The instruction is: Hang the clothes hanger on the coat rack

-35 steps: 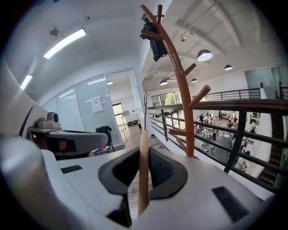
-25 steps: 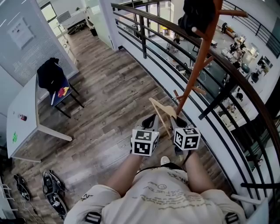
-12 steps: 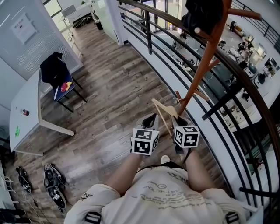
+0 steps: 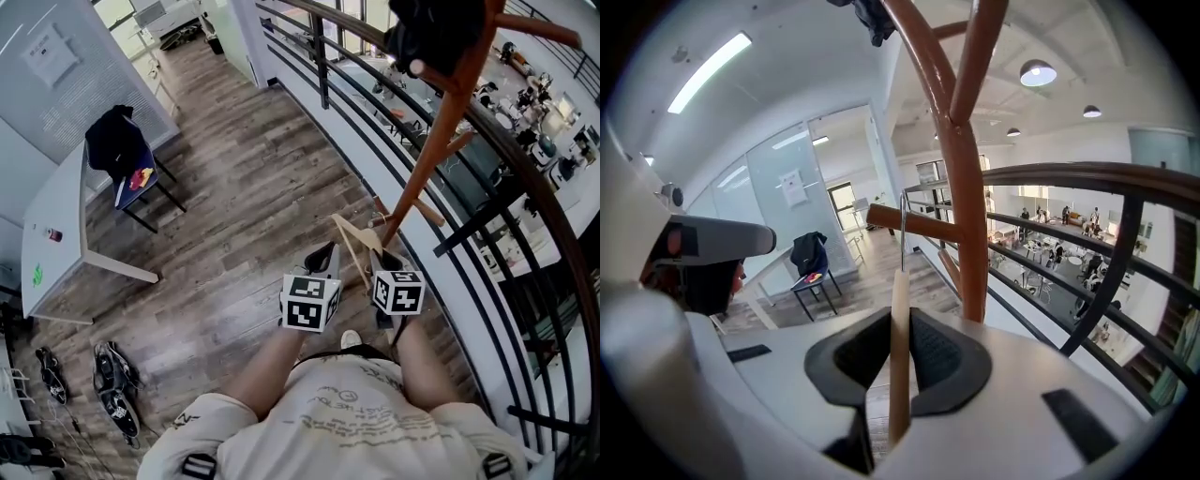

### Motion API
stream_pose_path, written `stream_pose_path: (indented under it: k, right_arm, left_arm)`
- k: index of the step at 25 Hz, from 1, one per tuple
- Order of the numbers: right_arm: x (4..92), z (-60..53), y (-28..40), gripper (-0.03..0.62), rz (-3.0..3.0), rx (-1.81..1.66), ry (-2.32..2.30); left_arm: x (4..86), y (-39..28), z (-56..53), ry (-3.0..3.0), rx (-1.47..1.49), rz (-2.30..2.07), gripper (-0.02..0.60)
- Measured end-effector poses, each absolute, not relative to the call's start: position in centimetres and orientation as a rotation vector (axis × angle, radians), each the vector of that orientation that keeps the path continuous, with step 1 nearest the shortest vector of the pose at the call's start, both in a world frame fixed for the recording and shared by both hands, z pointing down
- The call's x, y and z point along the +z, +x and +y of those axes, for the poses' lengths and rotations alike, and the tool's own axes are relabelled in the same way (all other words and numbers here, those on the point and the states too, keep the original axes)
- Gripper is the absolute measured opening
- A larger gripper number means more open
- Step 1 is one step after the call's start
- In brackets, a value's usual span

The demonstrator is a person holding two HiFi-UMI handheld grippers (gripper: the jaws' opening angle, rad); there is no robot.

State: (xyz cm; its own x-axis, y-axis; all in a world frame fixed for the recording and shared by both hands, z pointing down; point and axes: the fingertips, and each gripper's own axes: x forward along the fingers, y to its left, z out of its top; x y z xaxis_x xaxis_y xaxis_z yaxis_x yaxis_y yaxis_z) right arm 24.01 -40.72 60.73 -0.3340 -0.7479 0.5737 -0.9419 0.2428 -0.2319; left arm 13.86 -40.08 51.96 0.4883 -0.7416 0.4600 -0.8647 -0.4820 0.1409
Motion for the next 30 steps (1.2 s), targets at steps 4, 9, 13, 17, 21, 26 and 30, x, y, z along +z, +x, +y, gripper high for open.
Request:
stream_pose_path:
  k: [4,9,13,17,21,26,30]
  right_arm:
    - [61.4,-41.5,24.8,0.051,-2.152,0.764,1.548]
    - [62.4,-41.8,26.4,0.051,-2.137,0.753,1.540]
    - [63.1,-42.1,27.2,0.051,-2.118,0.761,1.550]
    - [63.5,-42.6,27.2,0.051,-2.112,0.767,1.550]
    - [63.6,-43.0,27.8,0.051,-2.114,0.748,1.562]
    - [64.2,-43.1,28.3,0.051,-2.092,0.699,1.557]
    - [64.5,-43.7,28.8,0.051,-2.069,0.627,1.567]
  left_arm:
    - [52.3,14.5,-40.9,2.364,0.491,-1.348,0.003]
    - [52.7,15.4,-41.2,2.345,0.474,-1.384,0.004]
    - [53.2,15.5,-41.5,2.313,0.459,-1.394,0.004]
    - [53.3,15.2,-42.0,2.267,0.416,-1.385,0.003]
    - [53.1,15.6,-41.9,2.254,0.383,-1.377,0.004]
    - [53.0,15.8,-41.7,2.246,0.371,-1.378,0.004]
    - [52.8,15.8,-42.0,2.229,0.356,-1.382,0.004]
